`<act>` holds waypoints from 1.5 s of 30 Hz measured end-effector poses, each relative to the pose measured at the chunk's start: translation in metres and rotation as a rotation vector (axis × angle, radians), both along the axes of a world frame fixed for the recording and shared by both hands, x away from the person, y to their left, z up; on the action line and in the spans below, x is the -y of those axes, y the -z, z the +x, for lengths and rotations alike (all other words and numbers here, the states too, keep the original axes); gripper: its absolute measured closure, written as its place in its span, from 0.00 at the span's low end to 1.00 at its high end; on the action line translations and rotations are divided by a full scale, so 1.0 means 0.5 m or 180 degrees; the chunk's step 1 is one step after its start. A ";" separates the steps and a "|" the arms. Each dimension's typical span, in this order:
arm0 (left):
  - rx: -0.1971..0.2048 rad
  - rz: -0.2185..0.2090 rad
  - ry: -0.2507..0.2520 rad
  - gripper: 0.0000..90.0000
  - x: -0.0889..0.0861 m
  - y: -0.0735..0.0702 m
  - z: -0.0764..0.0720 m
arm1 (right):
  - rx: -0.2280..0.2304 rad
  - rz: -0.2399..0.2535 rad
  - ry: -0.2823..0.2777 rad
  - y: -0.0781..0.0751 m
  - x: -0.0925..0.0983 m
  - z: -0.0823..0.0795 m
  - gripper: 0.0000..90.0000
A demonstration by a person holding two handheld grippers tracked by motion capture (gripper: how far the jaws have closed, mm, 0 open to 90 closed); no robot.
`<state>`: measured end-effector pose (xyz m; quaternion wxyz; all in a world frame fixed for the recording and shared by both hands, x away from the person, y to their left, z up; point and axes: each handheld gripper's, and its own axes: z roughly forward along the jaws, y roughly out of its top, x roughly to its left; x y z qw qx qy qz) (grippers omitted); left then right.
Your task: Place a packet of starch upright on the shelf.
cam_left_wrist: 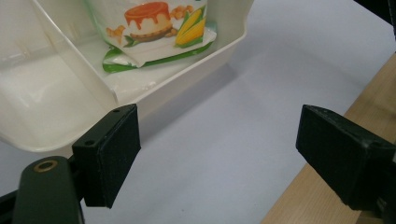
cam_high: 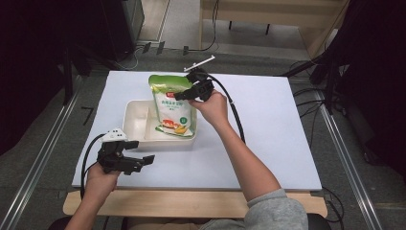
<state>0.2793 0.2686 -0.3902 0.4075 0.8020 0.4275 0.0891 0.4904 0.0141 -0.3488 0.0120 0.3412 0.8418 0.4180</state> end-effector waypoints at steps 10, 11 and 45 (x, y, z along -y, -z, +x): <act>-0.0006 -0.0011 0.0006 0.16 0.002 0.001 0.000 | 0.0191 0.0067 0.0111 -0.029 0.078 -0.010 0.55; -0.0009 -0.0002 0.0001 0.16 0.002 0.000 -0.001 | 0.0182 0.0071 0.0110 -0.031 0.084 -0.010 0.55; -0.0036 0.0026 -0.0029 0.16 0.002 0.004 0.002 | 0.0062 0.0029 -0.0113 0.062 0.247 -0.216 0.51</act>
